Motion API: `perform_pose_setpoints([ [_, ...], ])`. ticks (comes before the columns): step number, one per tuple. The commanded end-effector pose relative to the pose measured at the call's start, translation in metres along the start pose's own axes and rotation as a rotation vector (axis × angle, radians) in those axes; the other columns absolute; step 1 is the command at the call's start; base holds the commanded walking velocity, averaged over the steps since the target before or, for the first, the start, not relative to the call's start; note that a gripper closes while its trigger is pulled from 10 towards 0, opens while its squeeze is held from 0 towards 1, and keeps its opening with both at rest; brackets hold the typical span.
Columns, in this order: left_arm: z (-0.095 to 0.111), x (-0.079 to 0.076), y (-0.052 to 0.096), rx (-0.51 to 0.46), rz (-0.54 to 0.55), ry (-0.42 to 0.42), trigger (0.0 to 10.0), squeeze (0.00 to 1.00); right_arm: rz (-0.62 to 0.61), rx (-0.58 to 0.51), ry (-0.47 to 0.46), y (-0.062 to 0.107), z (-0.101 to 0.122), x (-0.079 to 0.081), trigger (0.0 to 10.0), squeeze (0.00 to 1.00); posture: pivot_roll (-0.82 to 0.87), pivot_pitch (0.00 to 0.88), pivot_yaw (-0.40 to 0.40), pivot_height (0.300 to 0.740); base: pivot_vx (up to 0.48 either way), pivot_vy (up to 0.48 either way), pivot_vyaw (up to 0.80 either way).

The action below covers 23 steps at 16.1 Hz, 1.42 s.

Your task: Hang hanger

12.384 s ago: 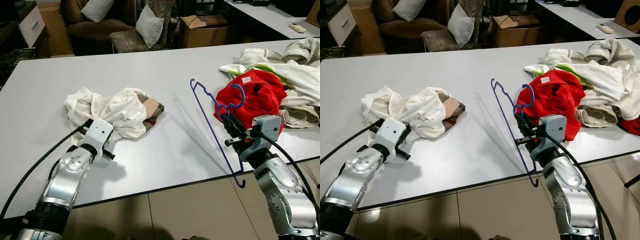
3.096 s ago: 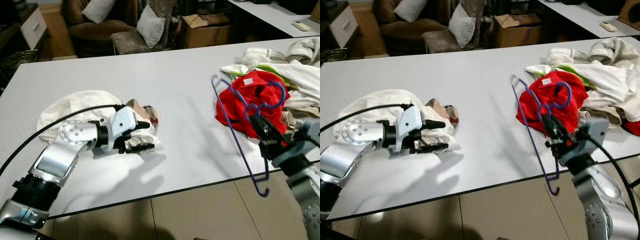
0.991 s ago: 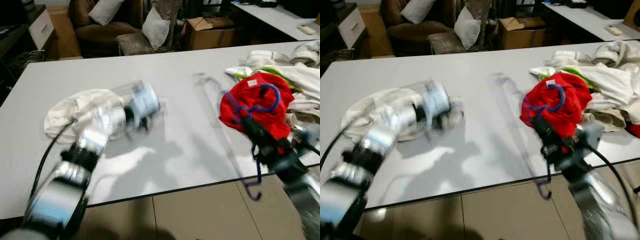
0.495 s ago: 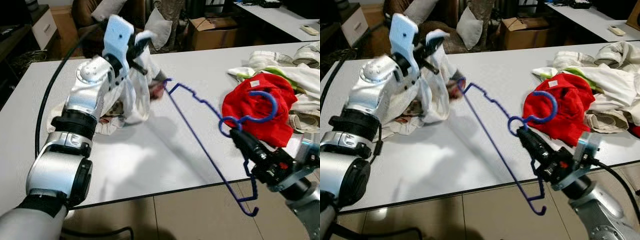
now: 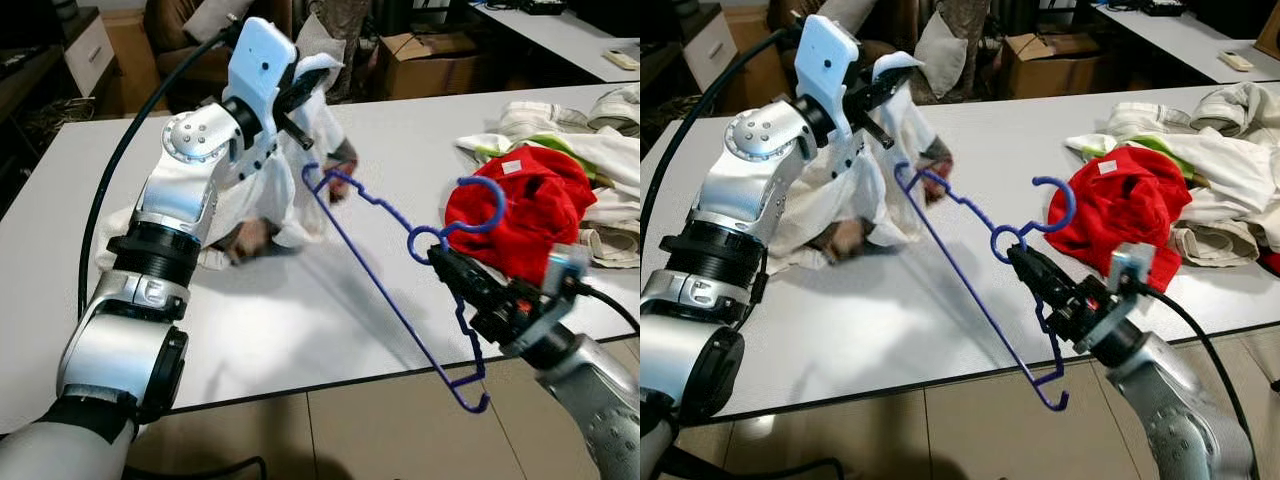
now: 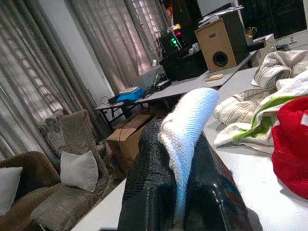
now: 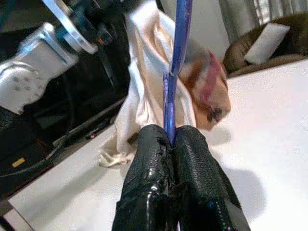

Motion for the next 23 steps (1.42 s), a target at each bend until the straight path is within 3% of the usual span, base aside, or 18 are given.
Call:
perform_pose_setpoints([
  [1,0.009,-0.004,-0.001,-0.025,-0.023,-0.011,0.0,0.00,-0.012,0.025,0.007,-0.003,-0.001,-0.004,10.0,0.00,-0.14,0.000,0.025,0.740,0.000,0.000,0.00],
  [6,0.022,-0.015,0.001,-0.058,-0.057,-0.007,0.0,0.00,-0.046,0.093,-0.020,-0.012,-0.008,-0.015,10.0,0.00,-0.14,0.000,0.008,0.740,0.000,0.000,0.00],
  [8,0.026,-0.013,0.002,-0.062,-0.041,-0.014,0.0,0.00,-0.071,0.120,-0.045,-0.013,-0.013,-0.020,10.0,0.00,-0.14,0.000,0.004,0.740,0.000,0.000,0.00],
  [12,0.020,0.010,0.009,-0.012,0.055,-0.042,0.0,0.00,-0.252,0.050,-0.208,-0.011,-0.008,-0.051,10.0,0.00,-0.14,0.000,0.004,0.740,0.000,0.000,0.00],
  [13,0.015,0.023,0.014,0.017,0.110,-0.054,0.0,0.00,-0.365,-0.036,-0.299,-0.006,0.001,-0.072,10.0,0.00,-0.13,0.000,0.001,0.740,0.000,0.000,0.00],
  [14,0.015,0.023,0.014,0.017,0.110,-0.054,0.0,0.00,-0.365,-0.036,-0.299,-0.006,0.001,-0.072,10.0,0.00,-0.13,0.000,0.001,0.740,0.000,0.000,0.00],
  [15,0.010,0.034,0.019,0.049,0.155,-0.065,0.0,0.00,-0.415,-0.103,-0.351,-0.003,0.010,-0.083,10.0,0.00,-0.13,0.000,0.001,0.740,0.000,0.000,0.00],
  [16,-0.006,0.059,0.031,0.138,0.252,-0.095,0.0,0.00,-0.334,-0.192,-0.311,-0.013,0.046,-0.068,10.0,0.00,-0.13,0.000,-0.004,0.740,0.000,0.000,0.00],
  [17,-0.012,0.070,0.037,0.174,0.294,-0.104,0.0,0.00,-0.283,-0.225,-0.279,-0.018,0.062,-0.057,10.0,0.00,-0.13,0.000,-0.008,0.740,0.000,0.000,0.00],
  [18,-0.031,0.091,0.055,0.275,0.372,-0.124,0.0,0.00,-0.192,-0.344,-0.293,-0.023,0.098,-0.037,10.0,0.00,-0.13,0.000,-0.015,0.740,0.000,0.000,0.00],
  [20,-0.051,0.098,0.069,0.367,0.397,-0.120,0.0,0.00,-0.222,-0.355,-0.318,-0.023,0.103,-0.040,10.0,0.00,-0.13,0.000,-0.016,0.740,0.000,0.000,0.00],
  [21,-0.071,0.090,0.081,0.427,0.392,-0.085,0.0,0.00,-0.301,-0.299,-0.337,-0.020,0.085,-0.055,10.0,0.00,-0.13,0.000,-0.021,0.740,0.000,0.000,0.00],
  [23,-0.084,0.072,0.088,0.450,0.370,-0.029,0.0,0.00,-0.340,-0.271,-0.392,-0.018,0.068,-0.061,10.0,0.00,-0.13,0.000,-0.024,0.740,0.000,0.000,0.00],
])
Point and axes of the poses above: a point about 5 cm out from each wrist's last joint towards the gripper, its own y axis pointing back from the gripper into the wrist, its own z axis along the axis of the wrist's last joint, x = y × z, the point moved 6 cm from there along -y, pointing out of the wrist towards the gripper, and after that the axes turned 11 degrees about -y, right-handed, at the moved point
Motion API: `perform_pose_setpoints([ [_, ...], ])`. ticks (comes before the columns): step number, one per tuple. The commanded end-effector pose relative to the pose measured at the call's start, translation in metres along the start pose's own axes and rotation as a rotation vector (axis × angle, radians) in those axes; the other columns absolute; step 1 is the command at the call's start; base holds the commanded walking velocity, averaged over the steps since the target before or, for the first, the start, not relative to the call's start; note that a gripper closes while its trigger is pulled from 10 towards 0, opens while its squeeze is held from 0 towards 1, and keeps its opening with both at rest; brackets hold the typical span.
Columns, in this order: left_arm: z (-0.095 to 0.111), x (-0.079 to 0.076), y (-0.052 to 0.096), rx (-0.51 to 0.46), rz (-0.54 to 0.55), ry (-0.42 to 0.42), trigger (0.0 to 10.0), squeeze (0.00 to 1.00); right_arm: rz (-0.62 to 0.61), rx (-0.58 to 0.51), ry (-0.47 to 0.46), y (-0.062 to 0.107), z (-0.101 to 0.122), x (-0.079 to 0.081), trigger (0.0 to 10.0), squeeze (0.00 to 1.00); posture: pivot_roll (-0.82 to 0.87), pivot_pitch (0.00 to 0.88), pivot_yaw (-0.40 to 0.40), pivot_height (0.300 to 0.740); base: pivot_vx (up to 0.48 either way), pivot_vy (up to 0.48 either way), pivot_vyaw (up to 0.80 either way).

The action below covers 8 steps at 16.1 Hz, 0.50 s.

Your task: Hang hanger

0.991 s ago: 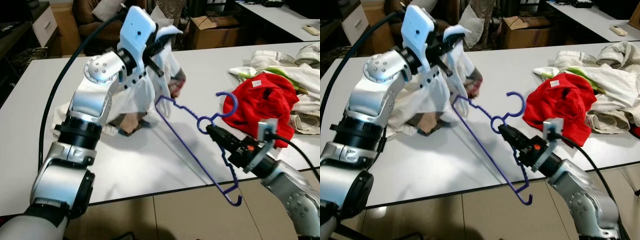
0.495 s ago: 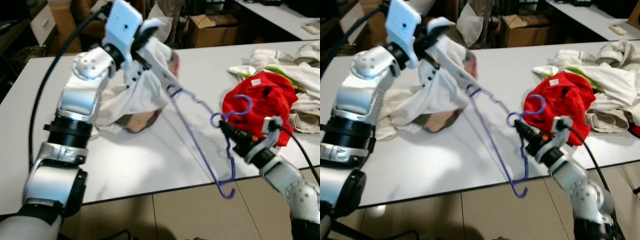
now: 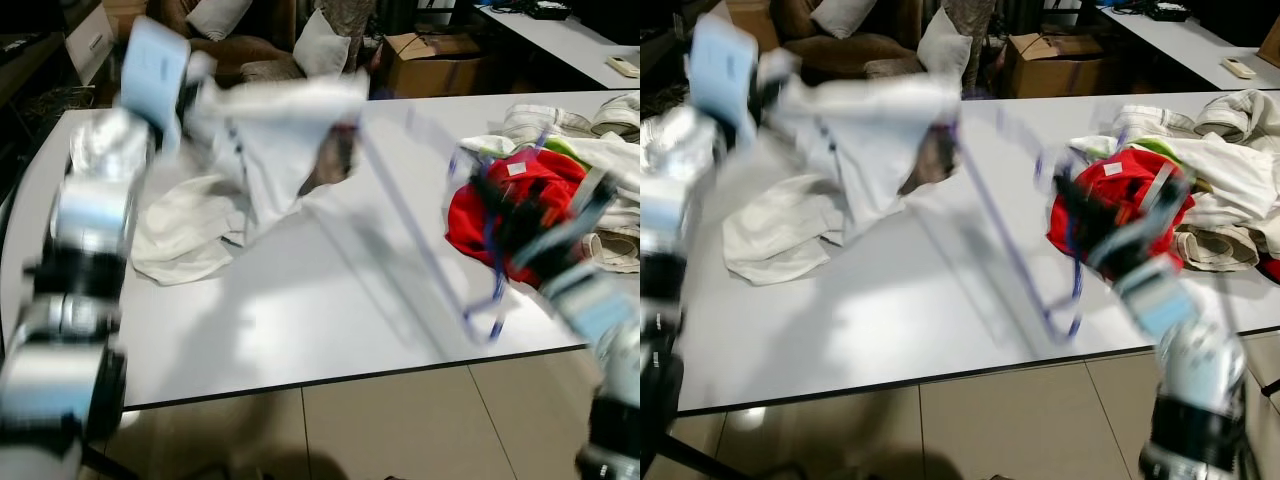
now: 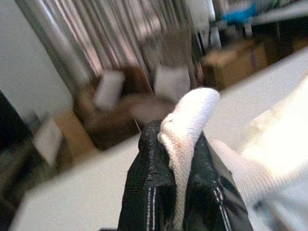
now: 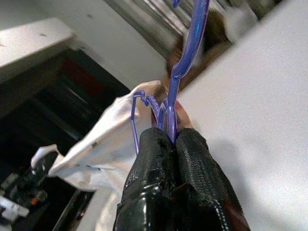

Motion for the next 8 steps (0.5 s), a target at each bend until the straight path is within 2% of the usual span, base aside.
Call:
perform_pose_setpoints([
  [1,0.008,0.004,0.002,-0.018,0.019,0.010,0.0,0.00,-0.017,-0.037,0.013,0.002,0.010,0.001,10.0,0.00,-0.13,0.000,-0.027,0.740,0.000,0.000,0.00],
  [2,0.003,-0.011,0.007,-0.019,-0.017,0.054,1.4,0.00,-0.024,-0.035,-0.014,0.001,0.007,-0.001,10.0,0.00,-0.12,0.000,-0.031,0.740,0.000,0.000,0.00],
  [3,-0.006,-0.029,0.014,0.001,-0.056,0.095,3.4,0.00,-0.030,-0.029,-0.022,0.001,0.004,-0.003,10.0,0.00,-0.12,0.000,-0.032,0.740,0.000,0.000,0.00],
  [4,-0.011,-0.036,0.018,0.016,-0.064,0.119,4.9,0.00,-0.032,-0.023,-0.020,0.001,0.003,-0.004,10.0,0.00,-0.13,0.000,-0.035,0.740,0.000,0.000,0.00],
  [5,-0.013,-0.039,0.021,0.022,-0.066,0.136,6.1,0.00,-0.034,-0.020,-0.020,0.001,0.002,-0.005,10.0,0.00,-0.13,0.000,-0.036,0.740,0.000,0.000,0.00],
  [6,-0.013,-0.049,0.030,0.014,-0.090,0.216,10.0,0.00,-0.026,-0.017,-0.024,0.001,0.000,-0.006,10.0,0.00,-0.12,0.000,-0.042,0.740,0.000,0.000,0.00],
  [7,-0.014,-0.051,0.034,0.000,-0.103,0.222,10.0,0.29,-0.023,-0.011,-0.023,0.000,-0.002,-0.006,10.0,0.00,-0.12,0.000,-0.042,0.740,0.000,0.000,0.00],
  [8,-0.017,-0.053,0.038,-0.009,-0.119,0.220,10.0,1.00,-0.011,-0.002,-0.020,0.000,-0.005,-0.004,10.0,0.00,-0.12,0.000,-0.042,0.740,0.000,0.000,0.00],
])
Point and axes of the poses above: a point about 5 cm out from each wrist's last joint towards the gripper, its own y axis pointing back from the gripper into the wrist, its own z axis along the axis of the wrist's last joint, x = y × z, the point moved 6 cm from there along -y, pointing out of the wrist towards the gripper, and after that the axes turned 11 degrees about -y, right-handed, at the moved point
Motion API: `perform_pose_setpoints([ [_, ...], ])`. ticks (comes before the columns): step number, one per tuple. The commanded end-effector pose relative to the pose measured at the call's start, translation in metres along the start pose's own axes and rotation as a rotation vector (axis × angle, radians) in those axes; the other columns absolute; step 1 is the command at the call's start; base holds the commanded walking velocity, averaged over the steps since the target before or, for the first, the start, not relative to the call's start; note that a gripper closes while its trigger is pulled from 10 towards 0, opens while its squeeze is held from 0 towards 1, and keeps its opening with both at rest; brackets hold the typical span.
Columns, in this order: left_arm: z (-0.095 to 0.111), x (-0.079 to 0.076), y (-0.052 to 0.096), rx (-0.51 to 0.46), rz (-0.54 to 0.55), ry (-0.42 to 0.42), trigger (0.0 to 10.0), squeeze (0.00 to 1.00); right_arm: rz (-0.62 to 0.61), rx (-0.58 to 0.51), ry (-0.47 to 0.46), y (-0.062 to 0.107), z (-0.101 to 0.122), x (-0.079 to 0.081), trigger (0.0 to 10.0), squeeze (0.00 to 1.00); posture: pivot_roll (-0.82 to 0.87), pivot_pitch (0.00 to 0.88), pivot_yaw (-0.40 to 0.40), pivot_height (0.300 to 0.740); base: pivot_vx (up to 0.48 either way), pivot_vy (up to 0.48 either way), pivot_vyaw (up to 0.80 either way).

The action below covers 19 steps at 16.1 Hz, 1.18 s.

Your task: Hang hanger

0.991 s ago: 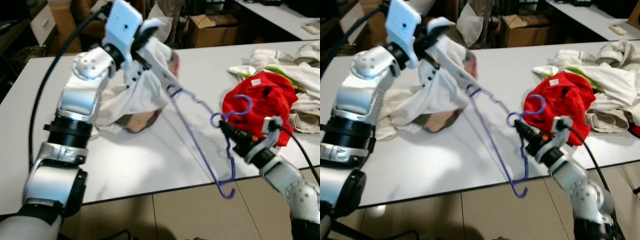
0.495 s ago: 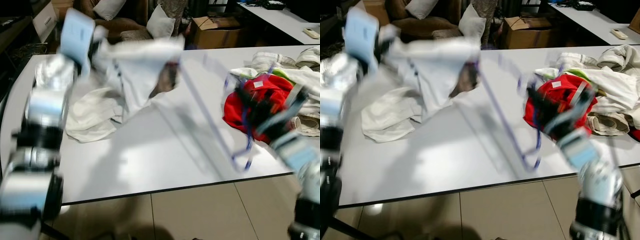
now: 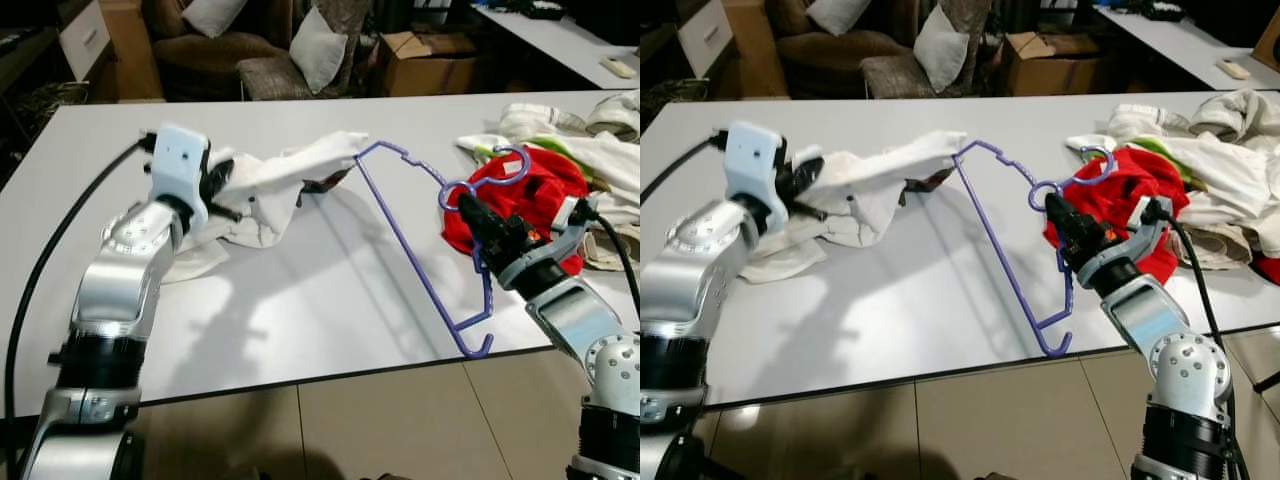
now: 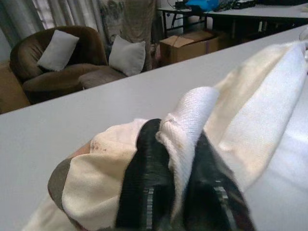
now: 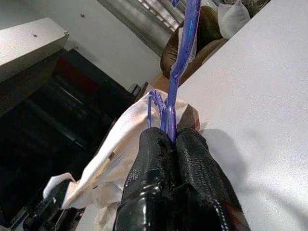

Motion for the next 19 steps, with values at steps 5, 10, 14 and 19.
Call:
perform_pose_setpoints([
  [5,-0.005,0.000,0.023,-0.016,-0.138,-0.121,10.0,1.00,0.054,0.027,0.007,-0.003,-0.008,0.009,10.0,0.00,-0.12,0.000,-0.061,0.740,0.000,0.000,0.00],
  [10,0.009,0.023,0.019,-0.097,-0.013,0.101,10.0,1.00,0.097,0.055,0.027,-0.007,-0.015,0.020,10.0,0.00,-0.12,0.000,-0.055,0.740,0.000,0.000,0.00],
  [14,0.016,0.025,0.011,-0.112,-0.015,0.018,10.0,1.00,0.115,0.065,0.042,-0.008,-0.017,0.024,10.0,0.00,-0.12,0.000,-0.052,0.740,0.000,0.000,0.00],
  [19,0.003,-0.092,-0.002,-0.055,-0.412,-0.163,10.0,0.00,0.140,0.055,0.041,-0.004,-0.015,0.028,10.0,0.00,-0.14,0.000,-0.040,0.740,0.000,0.000,0.00],
])
Point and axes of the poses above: a point about 5 cm out from each wrist's last joint towards the gripper, its own y axis pointing back from the gripper into the wrist, its own z axis along the axis of the wrist's last joint, x = y × z, the point moved 6 cm from there along -y, pointing out of the wrist towards the gripper, and after that the axes turned 11 degrees about -y, right-handed, at the moved point
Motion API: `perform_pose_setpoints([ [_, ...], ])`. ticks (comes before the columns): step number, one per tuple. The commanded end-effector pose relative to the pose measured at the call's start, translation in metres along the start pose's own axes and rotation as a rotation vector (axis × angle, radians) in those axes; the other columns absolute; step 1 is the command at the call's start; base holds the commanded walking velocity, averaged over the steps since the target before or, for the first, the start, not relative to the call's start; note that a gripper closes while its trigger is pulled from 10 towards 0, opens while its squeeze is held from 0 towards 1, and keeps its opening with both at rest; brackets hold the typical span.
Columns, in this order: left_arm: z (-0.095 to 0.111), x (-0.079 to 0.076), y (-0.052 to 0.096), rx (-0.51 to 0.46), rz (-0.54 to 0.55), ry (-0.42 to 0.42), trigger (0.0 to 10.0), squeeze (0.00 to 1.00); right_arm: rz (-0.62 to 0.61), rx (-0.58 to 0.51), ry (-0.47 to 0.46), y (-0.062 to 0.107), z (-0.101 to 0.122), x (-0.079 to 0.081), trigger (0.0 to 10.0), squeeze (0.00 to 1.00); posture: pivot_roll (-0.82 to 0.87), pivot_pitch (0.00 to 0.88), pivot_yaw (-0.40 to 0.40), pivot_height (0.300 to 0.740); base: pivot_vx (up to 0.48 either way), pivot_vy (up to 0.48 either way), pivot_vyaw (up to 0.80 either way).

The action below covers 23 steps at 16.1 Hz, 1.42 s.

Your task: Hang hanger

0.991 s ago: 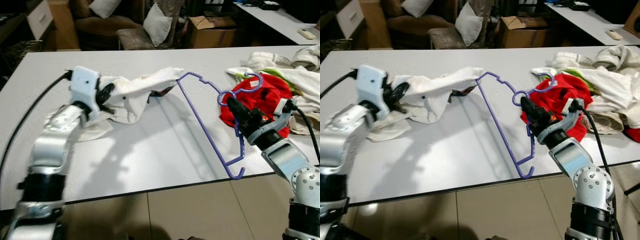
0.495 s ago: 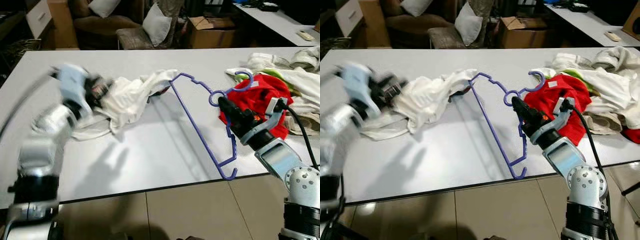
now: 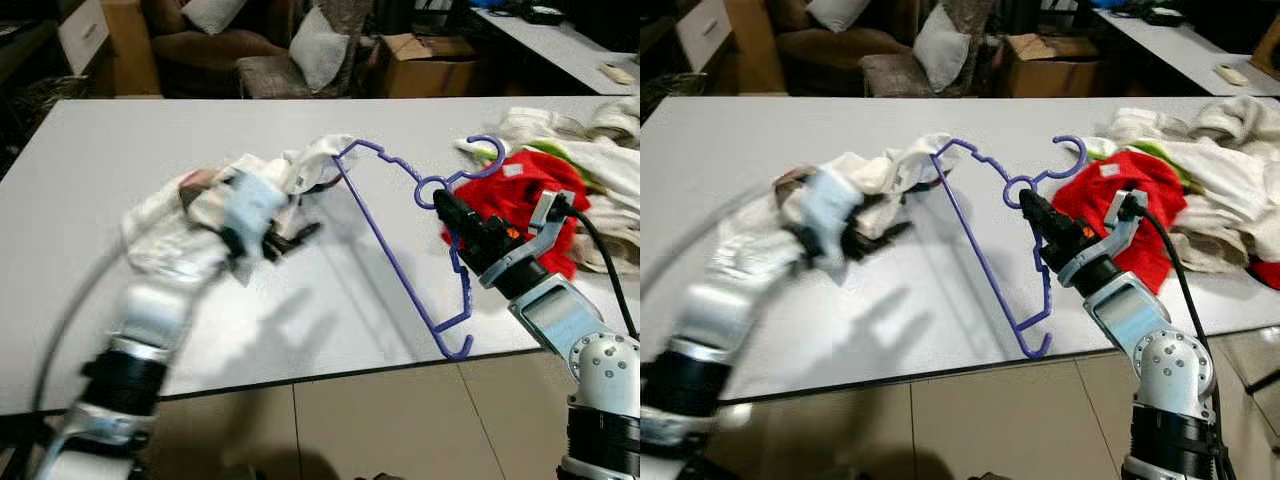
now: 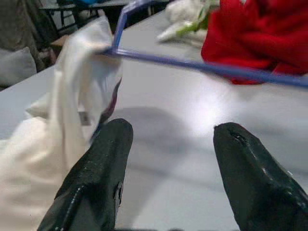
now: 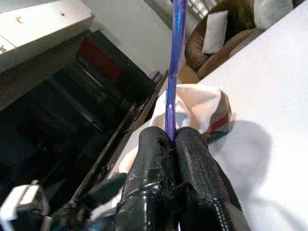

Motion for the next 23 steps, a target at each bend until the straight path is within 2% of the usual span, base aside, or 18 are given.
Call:
perform_pose_setpoints([
  [1,0.000,0.007,-0.002,0.018,0.035,-0.036,10.0,0.00,0.021,-0.015,0.010,0.002,0.004,0.006,10.0,0.00,-0.14,0.000,-0.035,0.740,0.000,0.000,0.00],
  [3,-0.021,-0.003,-0.003,0.107,0.005,-0.119,10.0,0.00,0.029,-0.017,0.012,0.003,0.003,0.007,10.0,0.00,-0.15,0.000,-0.025,0.740,0.000,0.000,0.00],
  [5,-0.042,-0.001,-0.001,0.195,0.049,-0.193,10.0,0.00,0.032,-0.021,0.013,0.005,0.003,0.009,10.0,0.00,-0.16,0.000,-0.022,0.740,0.000,0.000,0.00],
  [6,-0.050,0.002,-0.001,0.225,0.084,-0.202,10.0,0.00,0.037,-0.024,0.011,0.006,0.003,0.010,10.0,0.00,-0.16,0.000,-0.022,0.740,0.000,0.000,0.00],
  [10,-0.063,0.010,0.001,0.284,0.159,-0.253,10.0,0.00,0.048,-0.029,0.007,0.006,0.005,0.013,10.0,0.00,-0.15,0.000,-0.032,0.740,0.000,0.000,0.00],
  [11,-0.068,0.018,0.005,0.316,0.207,-0.298,3.1,0.00,0.053,-0.033,0.003,0.005,0.006,0.014,10.0,0.00,-0.15,0.000,-0.032,0.740,0.000,0.000,0.00],
  [12,-0.072,0.021,0.006,0.328,0.230,-0.307,0.0,0.00,0.060,-0.037,-0.001,0.004,0.007,0.016,10.0,0.00,-0.15,0.000,-0.034,0.740,0.000,0.000,0.00],
  [14,-0.076,0.021,0.005,0.327,0.246,-0.283,0.0,0.00,0.065,-0.043,-0.005,0.003,0.008,0.017,10.0,0.00,-0.15,0.000,-0.037,0.740,0.000,0.000,0.00],
  [17,-0.066,0.002,-0.008,0.232,0.203,-0.120,0.0,0.00,0.069,-0.043,-0.005,0.002,0.009,0.018,10.0,0.00,-0.15,0.000,-0.037,0.740,0.000,0.000,0.00],
  [18,-0.067,0.001,-0.009,0.235,0.201,-0.119,0.0,0.00,0.069,-0.043,-0.005,0.002,0.009,0.018,10.0,0.00,-0.15,0.000,-0.037,0.740,0.000,0.000,0.00],
  [21,-0.076,0.004,-0.009,0.279,0.215,-0.188,0.0,0.00,0.073,-0.041,-0.006,0.001,0.008,0.019,10.0,0.00,-0.15,0.000,-0.037,0.740,0.000,0.000,0.00],
  [23,-0.089,0.012,-0.006,0.359,0.252,-0.247,0.0,0.00,0.076,-0.041,-0.005,0.001,0.008,0.021,10.0,0.00,-0.16,0.000,-0.035,0.740,0.000,0.000,0.00],
])
Point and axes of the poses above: a point about 5 cm out from each wrist's last joint towards the gripper, its own y axis pointing back from the gripper into the wrist, its own z axis along the axis of the wrist's last joint, x = y × z, the point moved 6 cm from there along -y, pointing out of the wrist towards the gripper, and after that the axes turned 11 degrees about -y, right-handed, at the moved point
